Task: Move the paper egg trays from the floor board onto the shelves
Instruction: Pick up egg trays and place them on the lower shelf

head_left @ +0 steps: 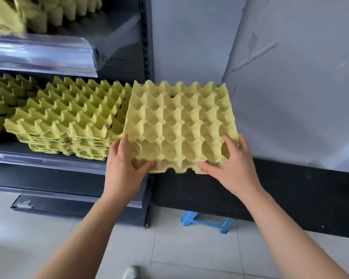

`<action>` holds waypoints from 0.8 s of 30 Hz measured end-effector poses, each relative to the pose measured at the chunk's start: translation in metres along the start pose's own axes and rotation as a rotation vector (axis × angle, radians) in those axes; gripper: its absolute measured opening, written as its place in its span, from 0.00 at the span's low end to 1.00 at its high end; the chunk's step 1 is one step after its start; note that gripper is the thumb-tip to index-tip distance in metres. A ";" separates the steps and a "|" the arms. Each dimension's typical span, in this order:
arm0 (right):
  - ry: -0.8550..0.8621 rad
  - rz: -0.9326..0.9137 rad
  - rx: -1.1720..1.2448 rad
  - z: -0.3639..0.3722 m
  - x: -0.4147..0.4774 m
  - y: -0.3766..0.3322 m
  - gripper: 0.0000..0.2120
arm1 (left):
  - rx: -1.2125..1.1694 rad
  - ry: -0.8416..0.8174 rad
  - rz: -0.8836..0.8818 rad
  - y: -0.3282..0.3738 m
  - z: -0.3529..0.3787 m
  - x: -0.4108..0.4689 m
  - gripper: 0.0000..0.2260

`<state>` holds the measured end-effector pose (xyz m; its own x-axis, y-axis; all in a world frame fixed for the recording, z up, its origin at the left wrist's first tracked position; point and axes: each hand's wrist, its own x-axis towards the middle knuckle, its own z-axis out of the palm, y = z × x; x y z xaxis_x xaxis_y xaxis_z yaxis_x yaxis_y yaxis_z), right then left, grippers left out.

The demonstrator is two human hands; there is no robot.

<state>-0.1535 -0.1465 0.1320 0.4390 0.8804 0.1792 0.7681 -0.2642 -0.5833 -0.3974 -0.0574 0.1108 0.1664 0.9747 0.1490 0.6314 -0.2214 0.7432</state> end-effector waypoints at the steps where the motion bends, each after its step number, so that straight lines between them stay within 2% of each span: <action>1: -0.013 -0.010 -0.001 0.001 0.002 -0.012 0.50 | -0.002 0.021 0.000 -0.001 -0.012 0.001 0.45; 6: -0.052 -0.062 -0.004 0.020 0.018 -0.069 0.50 | 0.018 0.090 0.002 -0.018 -0.065 0.016 0.45; 12: -0.141 -0.057 -0.025 0.072 0.031 -0.143 0.48 | 0.075 0.118 -0.011 -0.072 -0.128 0.049 0.44; 24: -0.091 0.027 -0.073 0.169 0.065 -0.259 0.47 | 0.120 0.022 0.035 -0.168 -0.219 0.148 0.40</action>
<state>-0.4027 0.0455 0.1614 0.4183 0.9038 0.0901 0.7899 -0.3129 -0.5275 -0.6452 0.1302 0.1507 0.1742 0.9665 0.1887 0.7118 -0.2560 0.6541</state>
